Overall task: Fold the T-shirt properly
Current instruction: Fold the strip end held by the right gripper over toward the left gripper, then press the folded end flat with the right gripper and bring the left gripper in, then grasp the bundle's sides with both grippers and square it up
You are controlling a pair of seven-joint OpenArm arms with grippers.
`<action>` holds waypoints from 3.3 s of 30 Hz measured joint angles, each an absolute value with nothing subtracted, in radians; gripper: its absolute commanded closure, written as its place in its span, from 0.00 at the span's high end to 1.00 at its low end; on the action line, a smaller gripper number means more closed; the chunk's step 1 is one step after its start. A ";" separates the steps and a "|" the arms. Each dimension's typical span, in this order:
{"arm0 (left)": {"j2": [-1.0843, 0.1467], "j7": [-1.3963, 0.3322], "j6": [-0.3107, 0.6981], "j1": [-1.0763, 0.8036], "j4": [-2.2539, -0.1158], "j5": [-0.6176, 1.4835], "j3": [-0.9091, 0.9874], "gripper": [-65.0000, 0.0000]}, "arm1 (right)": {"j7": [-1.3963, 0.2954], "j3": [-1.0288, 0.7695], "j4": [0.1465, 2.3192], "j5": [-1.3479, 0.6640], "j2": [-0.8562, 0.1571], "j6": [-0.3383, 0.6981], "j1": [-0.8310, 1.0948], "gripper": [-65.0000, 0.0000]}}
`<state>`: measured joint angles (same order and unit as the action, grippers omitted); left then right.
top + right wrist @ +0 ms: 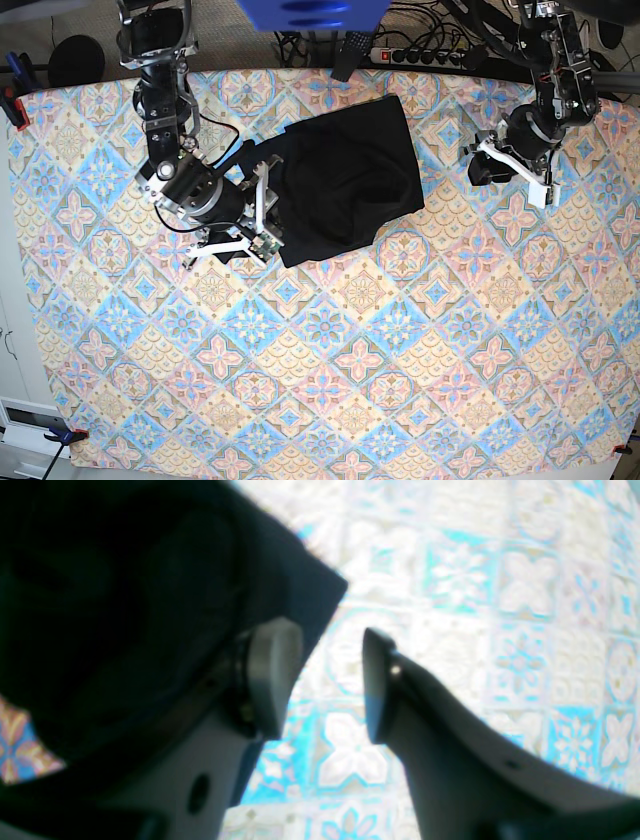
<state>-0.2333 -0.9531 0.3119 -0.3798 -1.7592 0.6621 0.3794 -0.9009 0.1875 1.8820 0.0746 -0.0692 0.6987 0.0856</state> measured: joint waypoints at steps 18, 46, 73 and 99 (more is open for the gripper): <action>-0.233 -0.953 0.312 -0.377 -1.759 0.662 0.378 0.36 | -0.923 0.658 1.877 0.082 -0.080 0.703 0.115 0.22; -0.238 -0.953 0.312 -0.380 -1.760 0.662 0.382 0.36 | -0.915 0.583 1.822 0.076 -0.161 0.694 0.053 0.22; -0.303 -0.970 0.311 -0.441 -1.909 0.655 0.281 0.36 | -0.923 0.583 1.769 0.006 -0.196 0.704 -0.087 0.22; -0.472 -0.949 0.312 -0.384 -1.990 0.543 -0.289 0.01 | -0.756 0.490 1.232 0.022 -0.065 0.690 -0.335 0.06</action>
<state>-0.4717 -0.9489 0.3119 -0.3840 -1.9903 0.5430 -0.2886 -0.7559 0.4904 1.2320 0.0223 -0.0654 0.6899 -0.3347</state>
